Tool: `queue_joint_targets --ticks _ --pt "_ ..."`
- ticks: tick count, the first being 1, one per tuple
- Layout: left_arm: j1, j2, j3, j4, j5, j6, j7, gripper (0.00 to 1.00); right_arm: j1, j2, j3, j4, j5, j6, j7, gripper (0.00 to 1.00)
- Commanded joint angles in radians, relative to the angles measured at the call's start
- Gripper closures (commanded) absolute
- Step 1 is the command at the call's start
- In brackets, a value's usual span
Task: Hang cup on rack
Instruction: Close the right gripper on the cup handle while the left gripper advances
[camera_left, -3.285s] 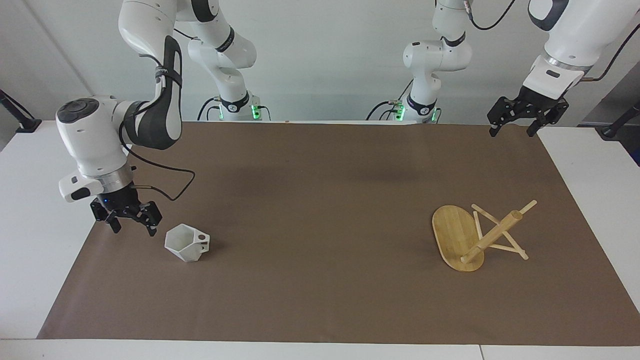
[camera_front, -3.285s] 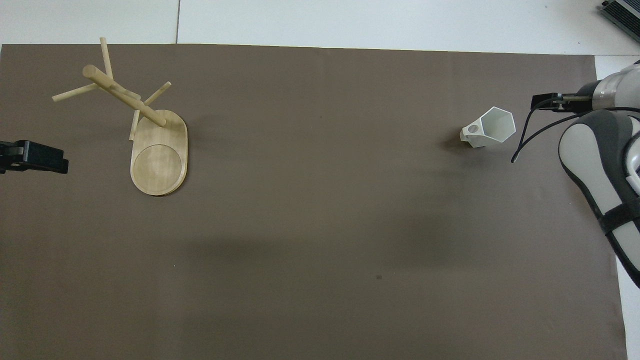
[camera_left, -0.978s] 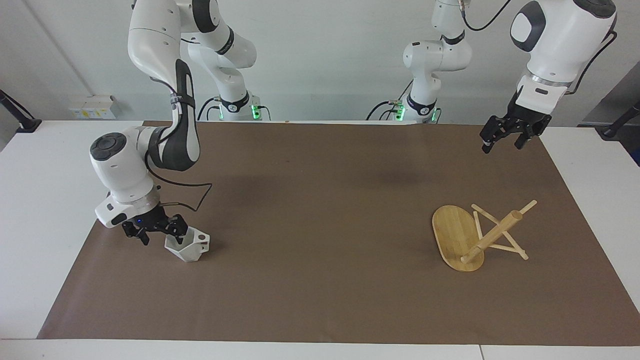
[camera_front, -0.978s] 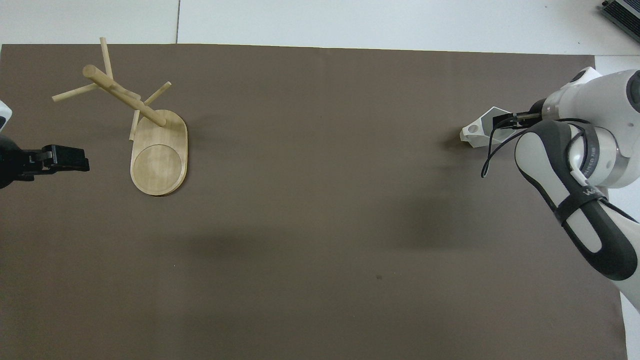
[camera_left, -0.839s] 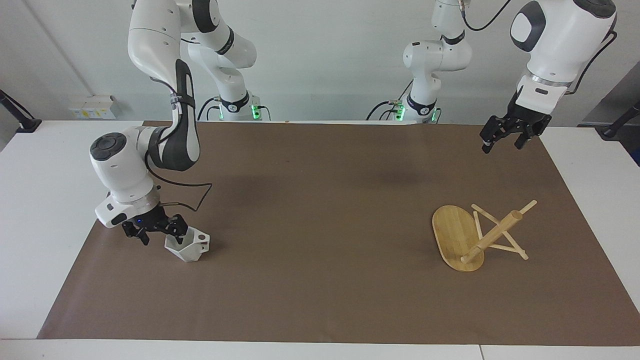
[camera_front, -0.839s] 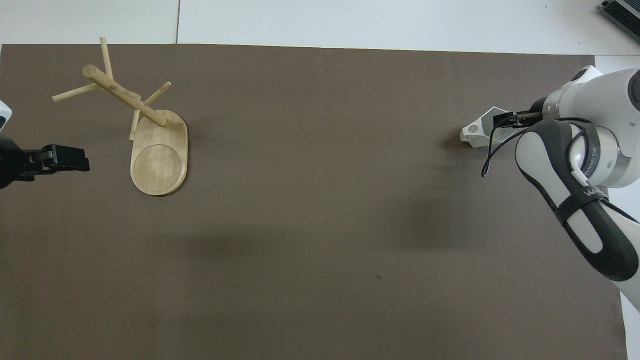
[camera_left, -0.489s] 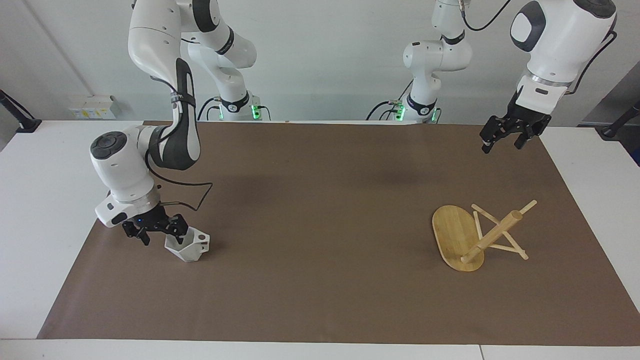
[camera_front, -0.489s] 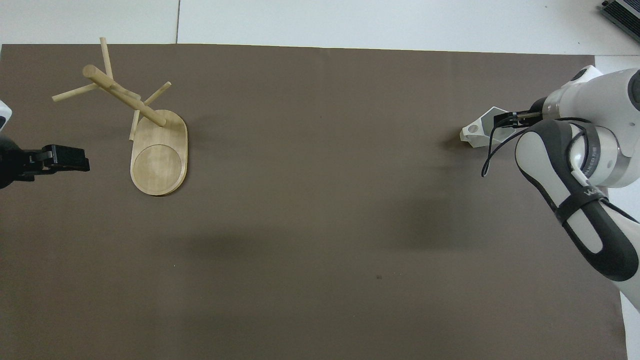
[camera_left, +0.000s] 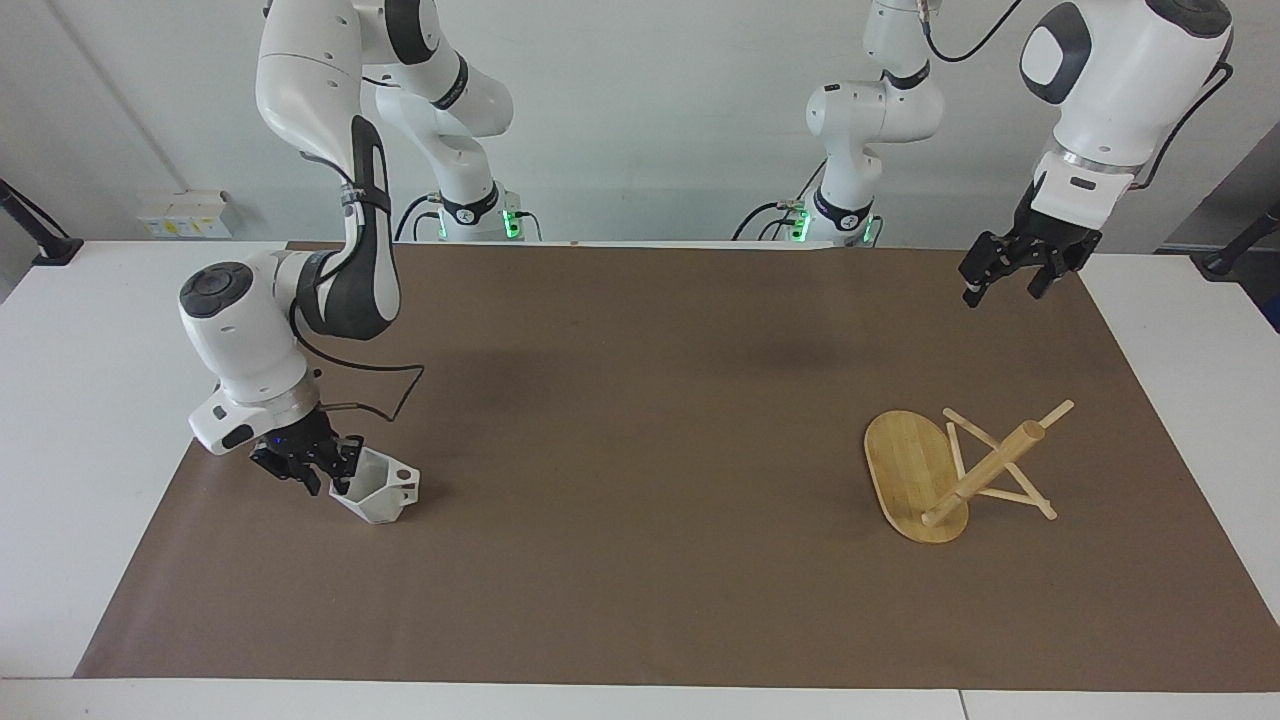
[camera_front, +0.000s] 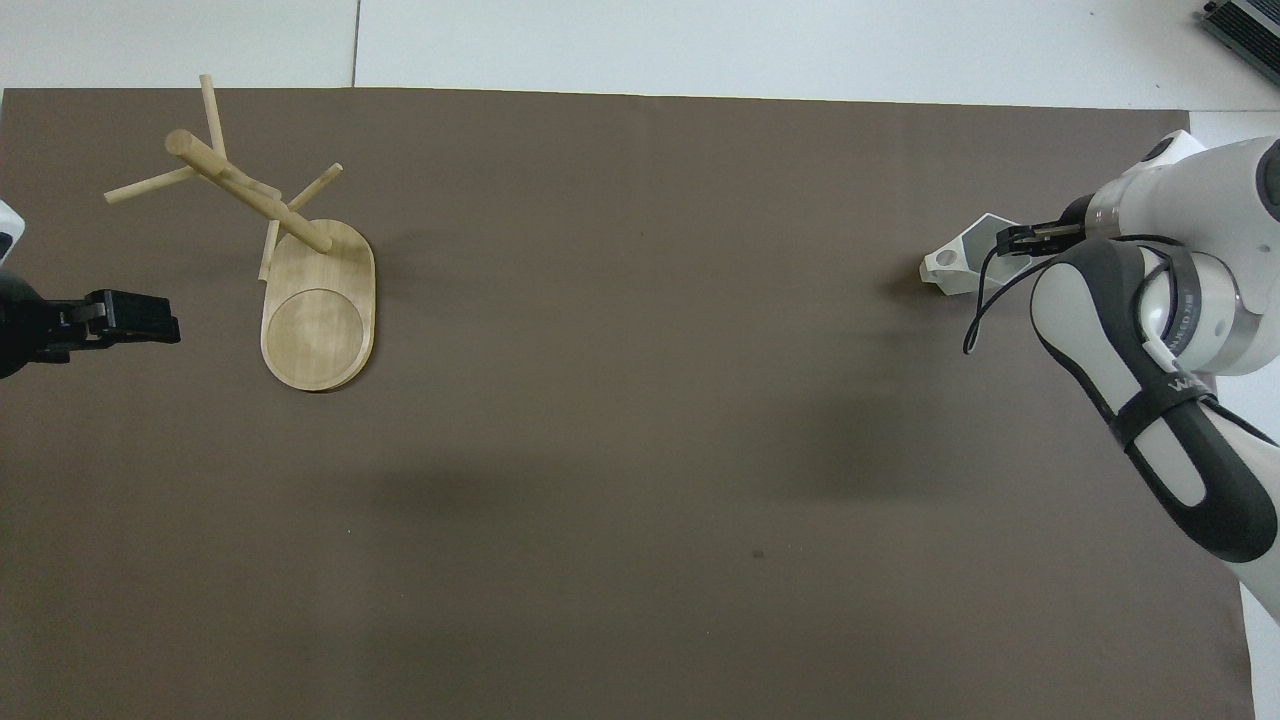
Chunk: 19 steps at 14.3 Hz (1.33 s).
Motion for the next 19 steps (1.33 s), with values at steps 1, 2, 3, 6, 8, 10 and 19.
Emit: queue_joint_targets --ticks 1,2,3,6,8,10,19 --pt "0.007 -0.018 -0.002 -0.013 -0.023 -0.035 -0.006 0.0 -0.006 -0.012 0.005 -0.007 -0.009 0.007 -0.019 0.77" --pt "0.007 -0.018 -0.002 -0.01 -0.041 -0.058 -0.008 0.0 -0.006 -0.014 0.005 -0.007 -0.007 0.007 -0.019 0.78" --pt "0.006 -0.021 -0.002 -0.009 -0.049 -0.082 -0.02 0.0 -0.006 -0.012 0.005 -0.007 -0.007 0.009 -0.017 0.81" --pt "0.0 -0.027 -0.003 -0.007 -0.049 -0.115 -0.017 0.0 -0.006 -0.012 0.005 -0.006 -0.009 0.009 -0.017 0.89" --pt "-0.005 -0.03 -0.008 -0.007 -0.049 -0.139 -0.025 0.0 -0.006 -0.012 0.007 -0.006 -0.007 0.009 -0.017 0.95" --pt "-0.007 -0.033 -0.009 -0.009 -0.04 -0.191 -0.023 0.0 -0.006 -0.014 0.005 -0.004 -0.007 0.01 -0.016 1.0" --pt "-0.01 -0.043 -0.026 0.013 -0.149 -0.354 -0.524 0.0 -0.006 -0.044 0.051 0.01 0.003 0.001 -0.011 1.0"
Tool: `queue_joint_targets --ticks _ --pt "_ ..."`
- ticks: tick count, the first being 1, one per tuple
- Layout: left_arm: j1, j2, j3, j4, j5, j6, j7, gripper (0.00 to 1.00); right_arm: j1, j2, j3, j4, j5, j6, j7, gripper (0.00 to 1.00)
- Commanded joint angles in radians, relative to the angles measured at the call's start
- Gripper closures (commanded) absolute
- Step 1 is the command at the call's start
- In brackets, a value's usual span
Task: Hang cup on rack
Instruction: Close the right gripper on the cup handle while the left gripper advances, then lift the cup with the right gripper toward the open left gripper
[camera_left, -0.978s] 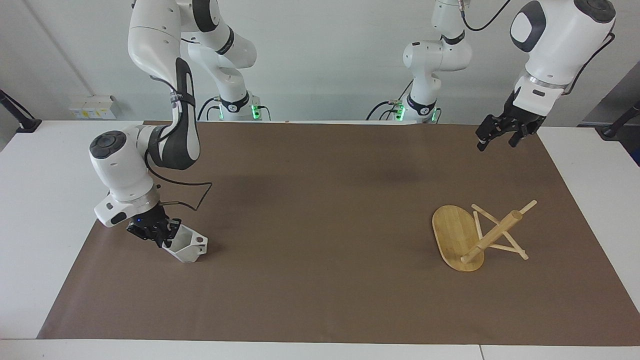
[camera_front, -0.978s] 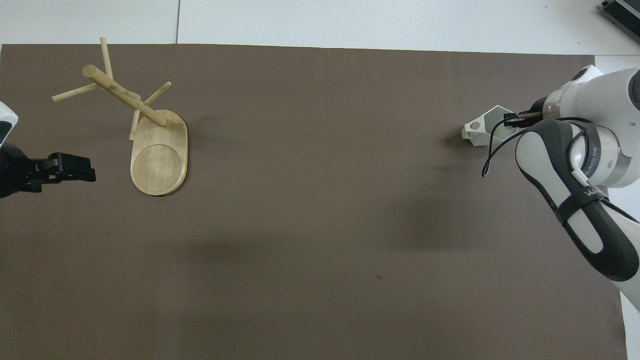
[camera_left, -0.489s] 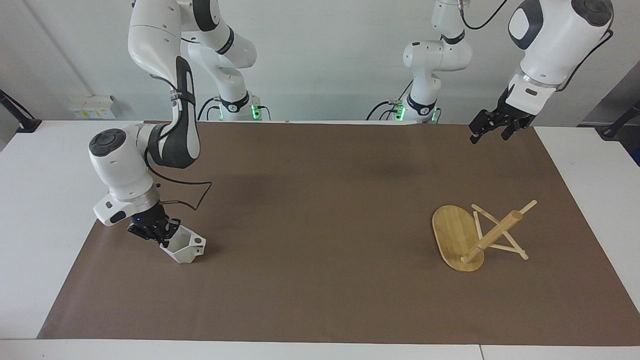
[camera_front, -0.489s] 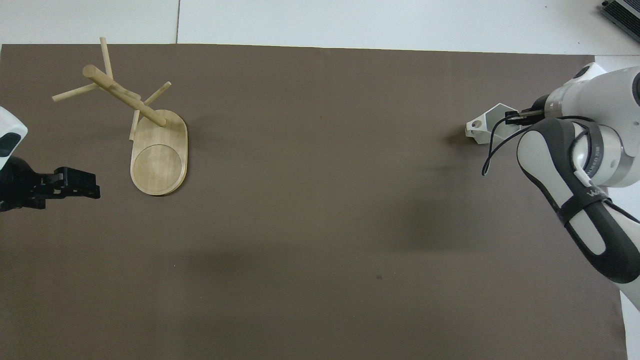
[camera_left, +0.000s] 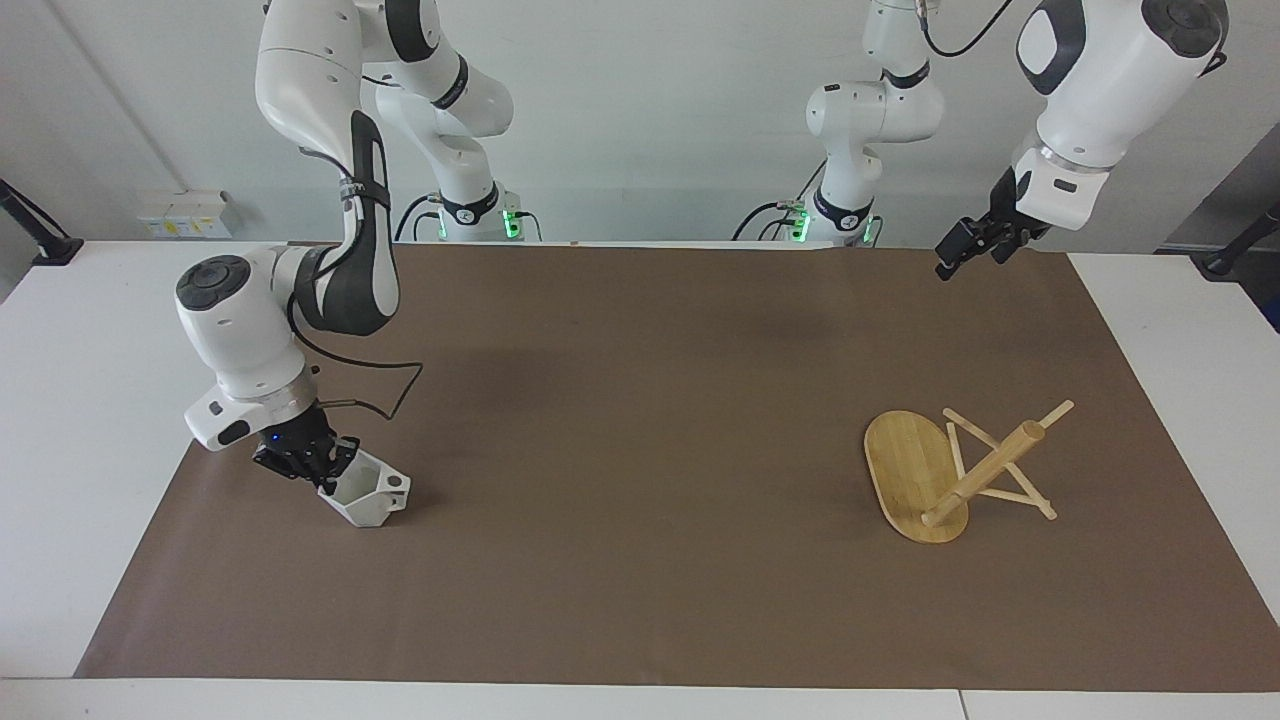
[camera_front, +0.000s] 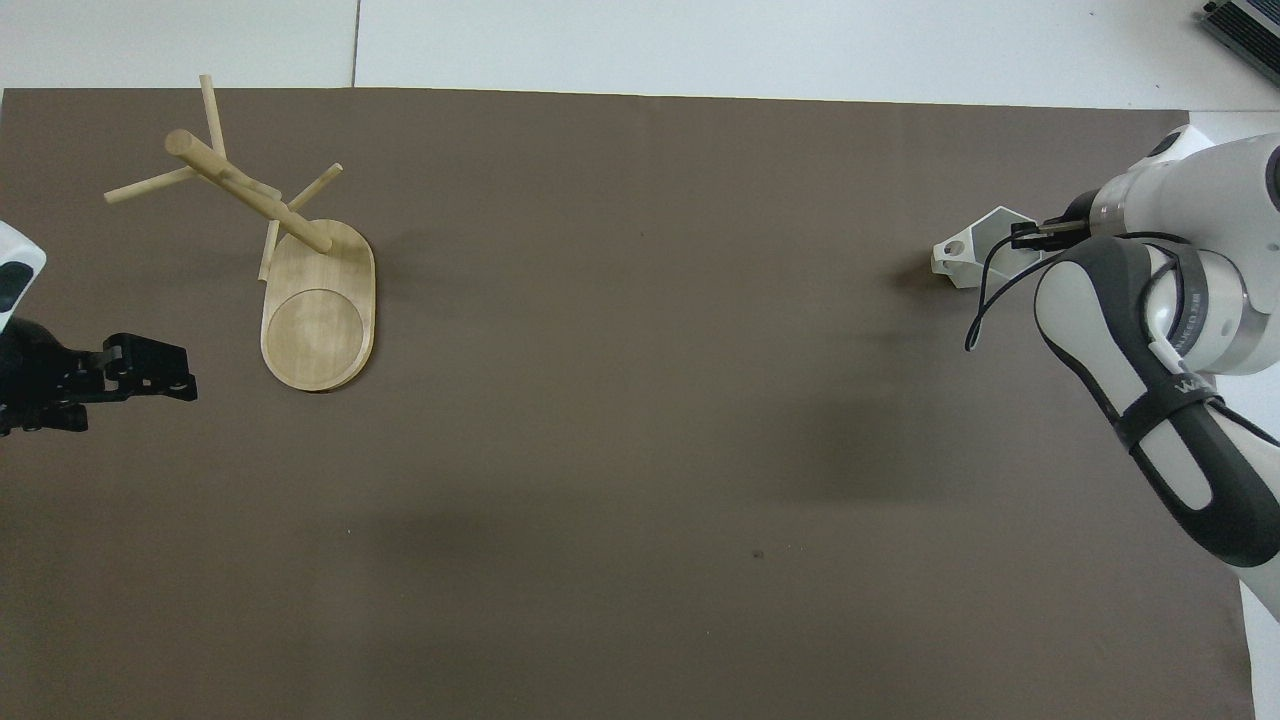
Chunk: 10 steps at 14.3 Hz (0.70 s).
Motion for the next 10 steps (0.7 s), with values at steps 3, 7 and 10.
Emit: queue_joint_targets --ticks 3,7,10 --pt "-0.005 -0.025 -0.005 -0.009 -0.153 -0.062 -0.358 0.0 -0.007 -0.048 0.054 -0.005 0.209 -0.058 -0.012 1.0" --pt "0.01 -0.032 -0.002 -0.024 -0.328 -0.047 -0.564 0.0 -0.007 -0.059 0.155 -0.005 0.365 -0.076 -0.012 1.0" --pt "0.067 -0.043 0.003 -0.059 -0.468 -0.001 -0.655 0.0 -0.007 -0.059 0.215 -0.005 0.454 -0.074 -0.012 1.0"
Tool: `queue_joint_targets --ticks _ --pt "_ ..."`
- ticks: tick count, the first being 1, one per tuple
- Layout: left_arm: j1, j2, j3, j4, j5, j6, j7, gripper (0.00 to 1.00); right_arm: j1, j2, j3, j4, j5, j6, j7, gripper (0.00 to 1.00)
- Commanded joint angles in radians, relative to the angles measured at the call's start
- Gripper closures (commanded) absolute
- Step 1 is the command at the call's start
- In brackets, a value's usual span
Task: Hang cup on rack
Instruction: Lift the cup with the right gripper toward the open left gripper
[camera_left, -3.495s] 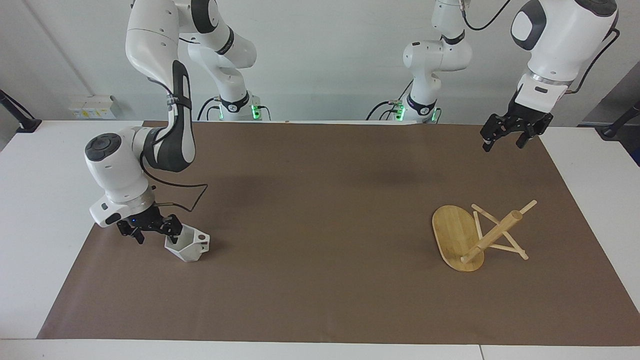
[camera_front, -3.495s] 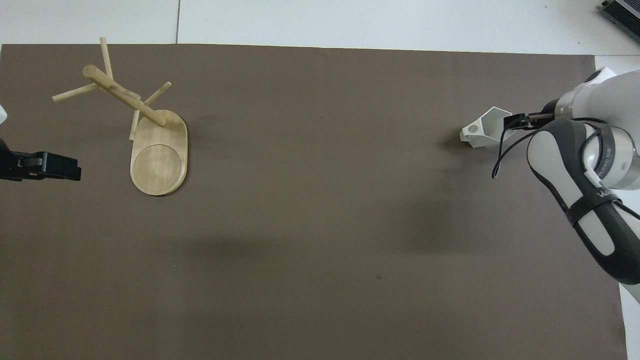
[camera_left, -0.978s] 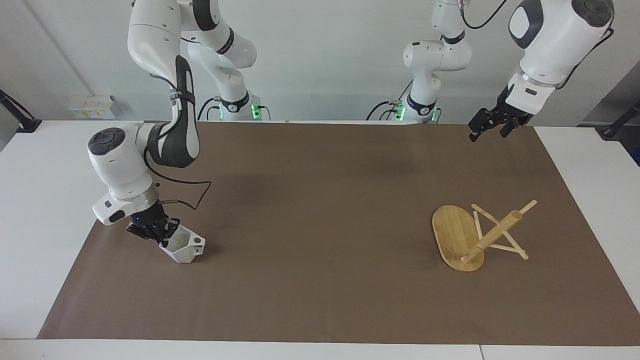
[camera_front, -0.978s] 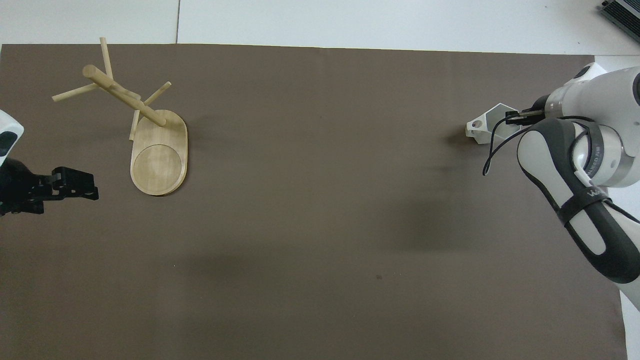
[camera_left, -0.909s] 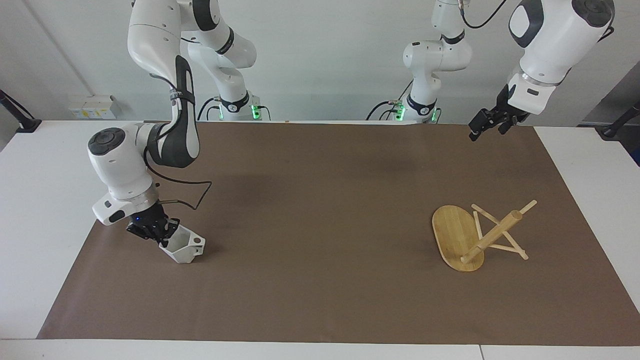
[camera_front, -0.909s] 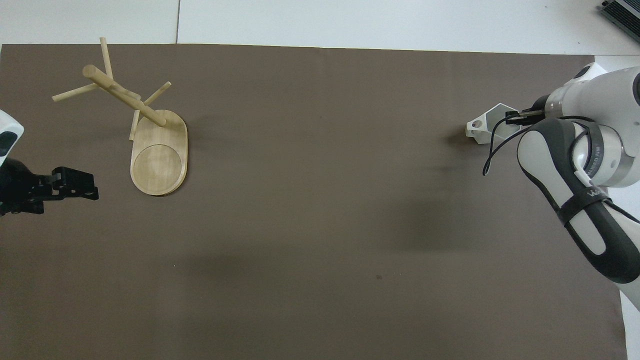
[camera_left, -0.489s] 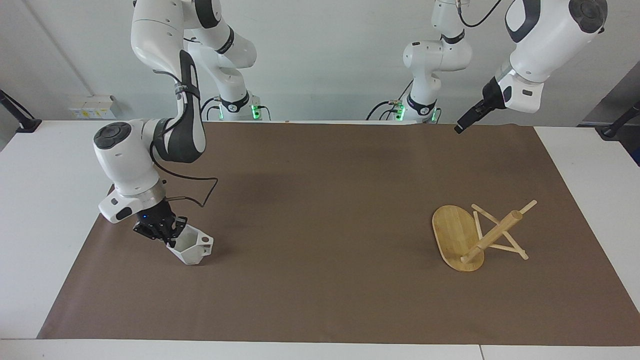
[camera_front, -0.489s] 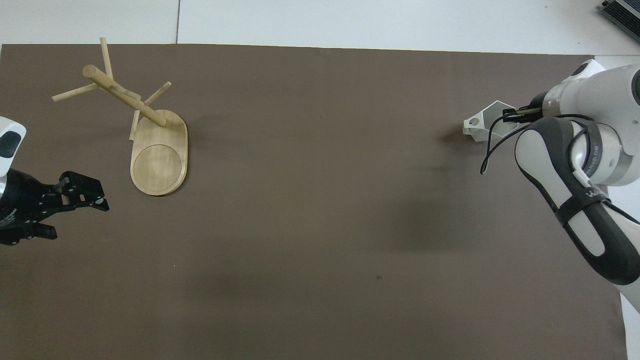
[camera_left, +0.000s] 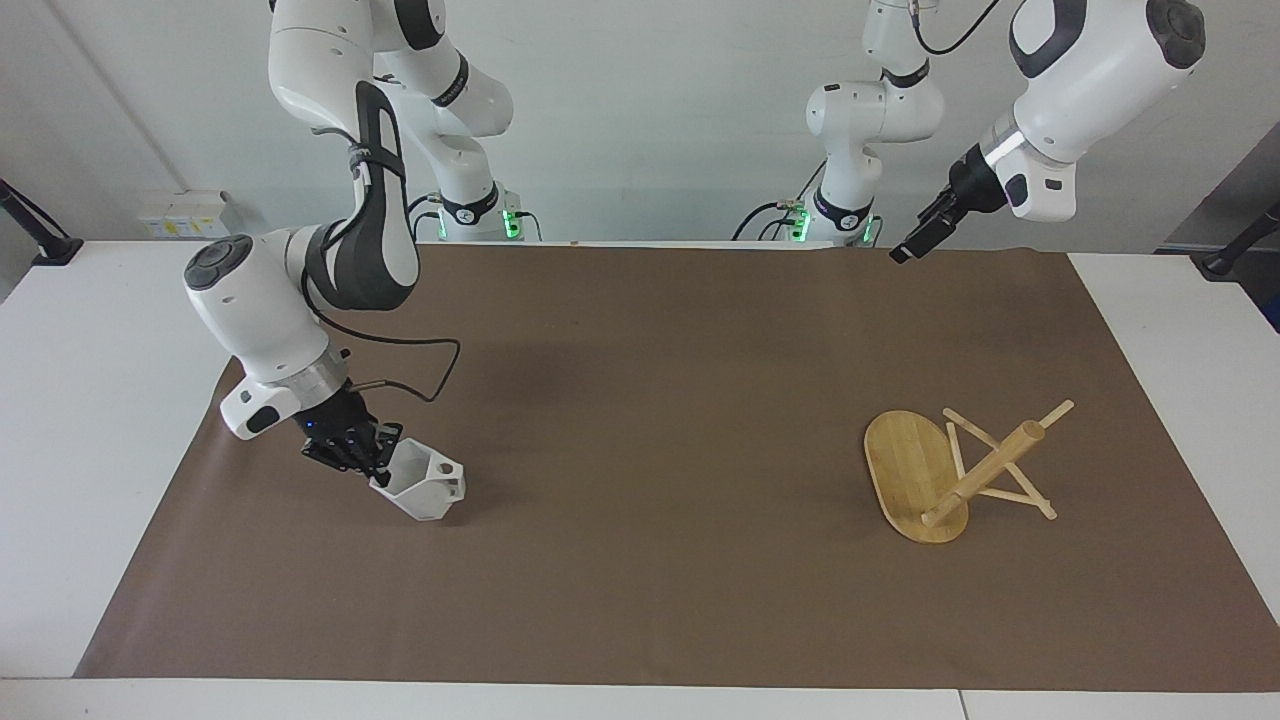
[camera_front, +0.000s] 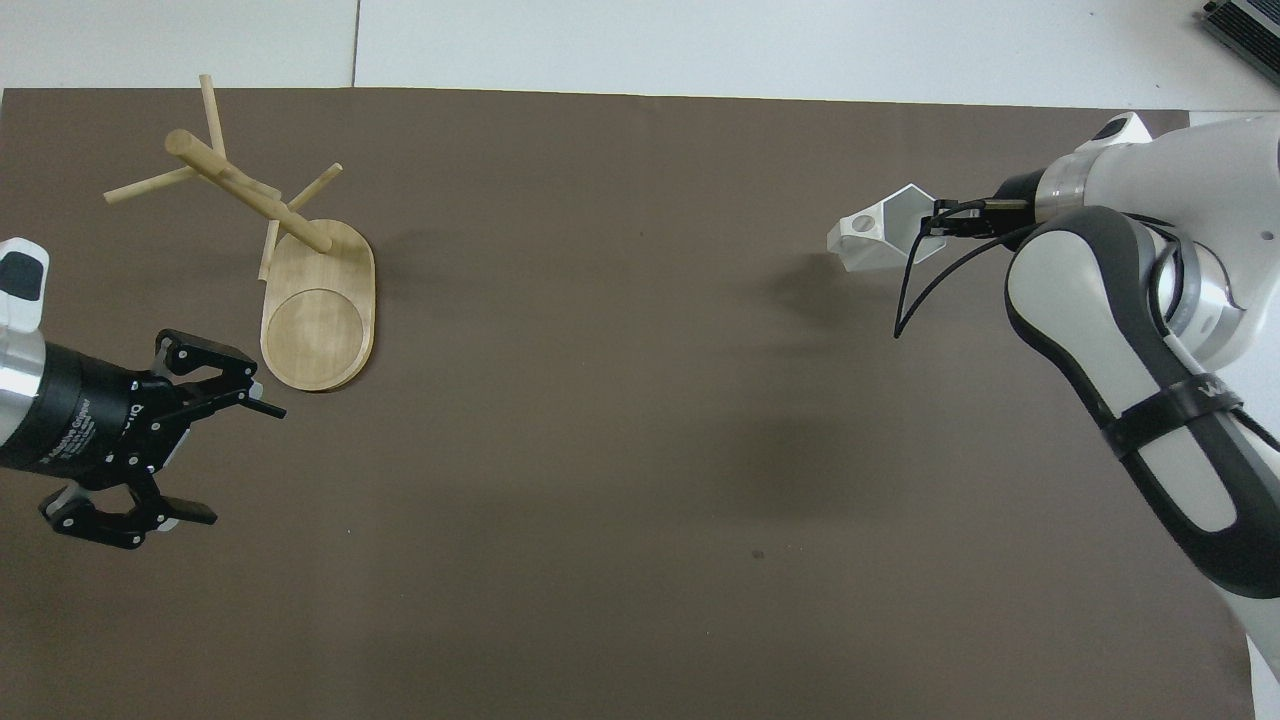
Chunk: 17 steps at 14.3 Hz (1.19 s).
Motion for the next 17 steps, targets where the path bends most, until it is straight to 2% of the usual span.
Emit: queue_joint_targets --ticks 1,6,12,15,17 --pt "0.046 -0.038 0.002 -0.074 -0.115 0.064 -0.07 0.0 -0.015 -0.013 0.054 -0.006 0.078 -0.012 -0.013 1.0" --pt "0.087 -0.029 0.002 -0.18 -0.29 0.174 -0.141 0.0 -0.015 -0.03 0.137 -0.005 0.219 -0.011 0.017 1.0" --pt "0.072 -0.021 -0.002 -0.325 -0.523 0.335 -0.141 0.0 -0.011 -0.033 0.226 0.009 0.399 0.011 0.02 1.0" --pt "0.003 -0.029 -0.005 -0.381 -0.637 0.464 -0.141 0.0 -0.006 -0.027 0.271 0.024 0.421 0.027 0.064 1.0" --pt "-0.034 -0.03 -0.005 -0.4 -0.697 0.546 -0.141 0.0 -0.005 -0.013 0.339 0.023 0.421 0.124 0.108 1.0"
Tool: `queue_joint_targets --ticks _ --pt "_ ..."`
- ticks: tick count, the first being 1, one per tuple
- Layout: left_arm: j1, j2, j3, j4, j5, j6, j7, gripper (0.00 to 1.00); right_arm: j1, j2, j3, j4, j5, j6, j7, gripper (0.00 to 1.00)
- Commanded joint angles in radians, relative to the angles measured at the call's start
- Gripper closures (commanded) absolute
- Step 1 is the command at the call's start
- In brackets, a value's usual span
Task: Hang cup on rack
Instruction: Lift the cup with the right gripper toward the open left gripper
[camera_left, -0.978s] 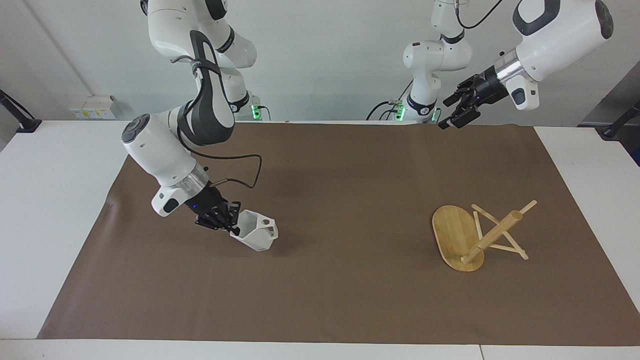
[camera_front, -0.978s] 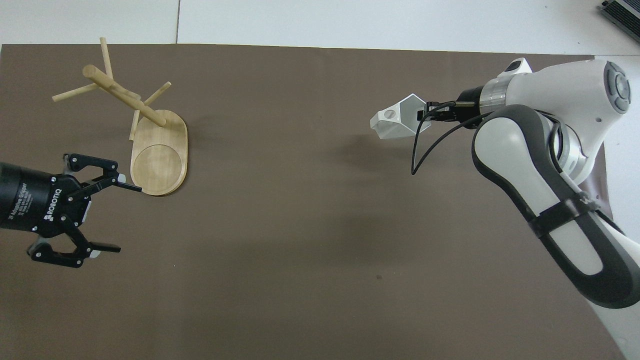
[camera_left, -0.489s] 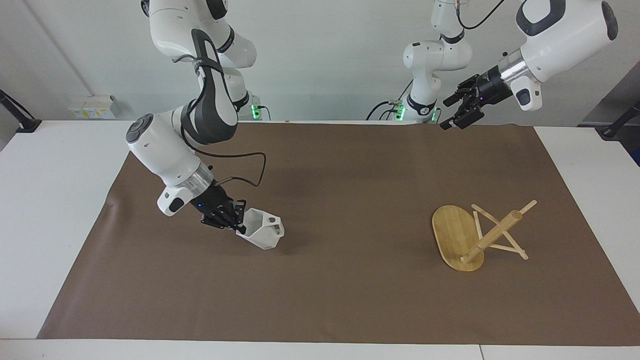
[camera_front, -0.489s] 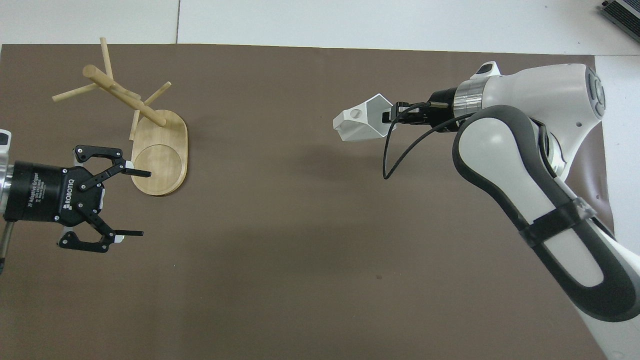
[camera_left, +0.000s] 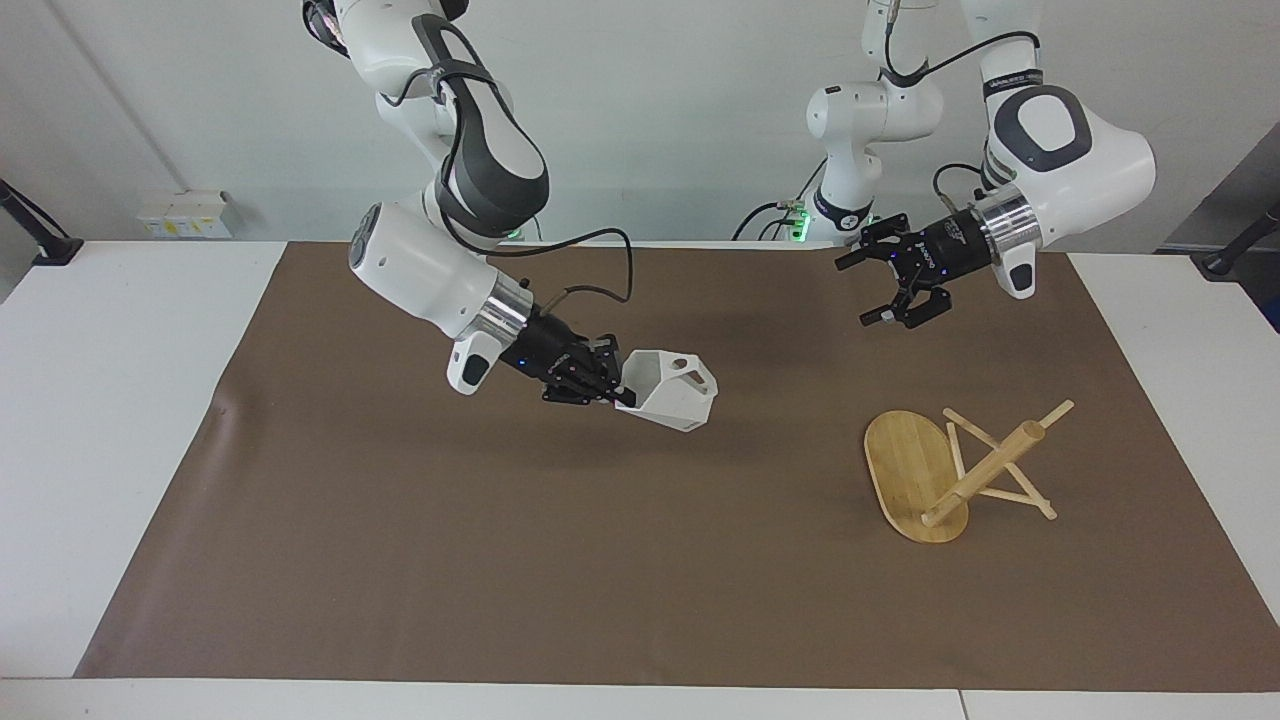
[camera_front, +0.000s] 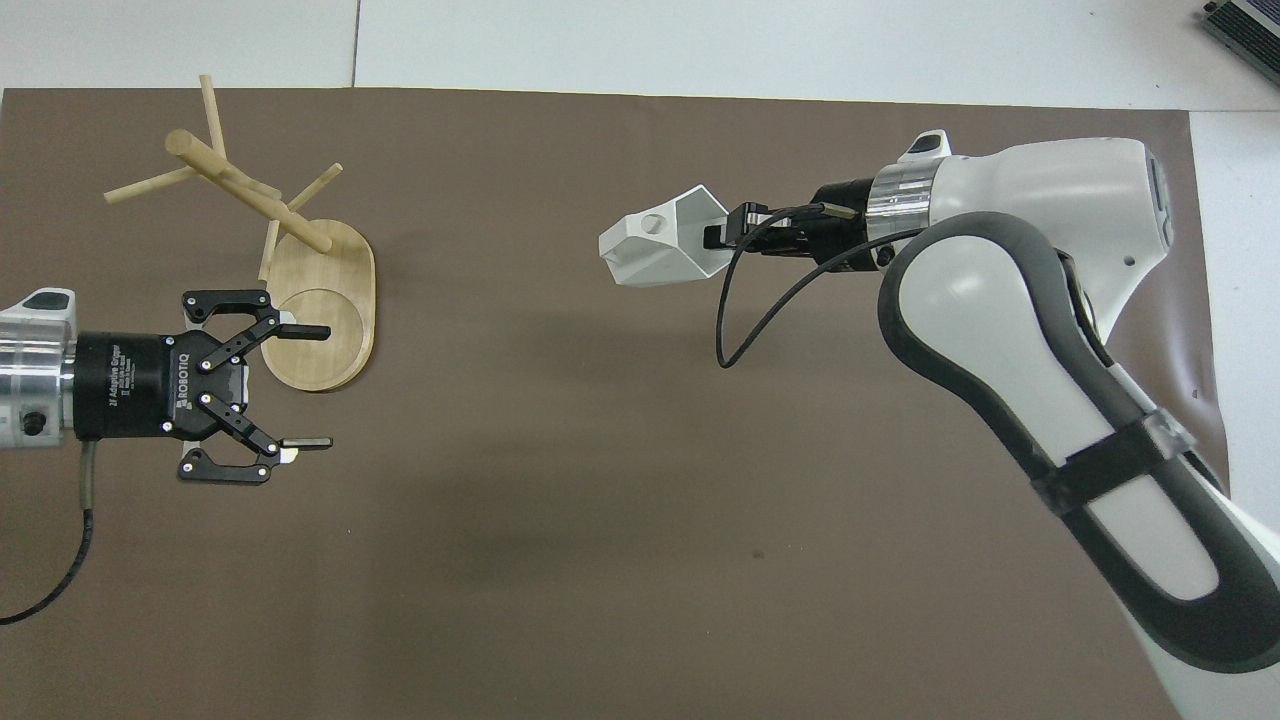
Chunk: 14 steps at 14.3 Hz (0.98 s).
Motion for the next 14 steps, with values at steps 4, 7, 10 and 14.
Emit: queue_joint_targets --ticks 4,7,10,14 --pt "-0.064 -0.022 0.006 -0.073 -0.195 0.173 0.008 0.0 0.018 0.022 0.128 0.01 0.024 0.15 0.093 1.0" --pt "-0.081 -0.011 0.007 -0.07 -0.229 0.193 0.075 0.0 0.036 0.022 0.161 0.012 0.012 0.162 0.116 1.0" --pt "-0.076 0.001 0.007 -0.061 -0.232 0.219 0.104 0.0 0.038 0.017 0.192 0.01 0.006 0.142 0.116 1.0" --pt "-0.096 0.012 0.006 -0.061 -0.23 0.228 0.155 0.0 0.04 0.016 0.226 0.01 -0.054 0.127 0.121 1.0"
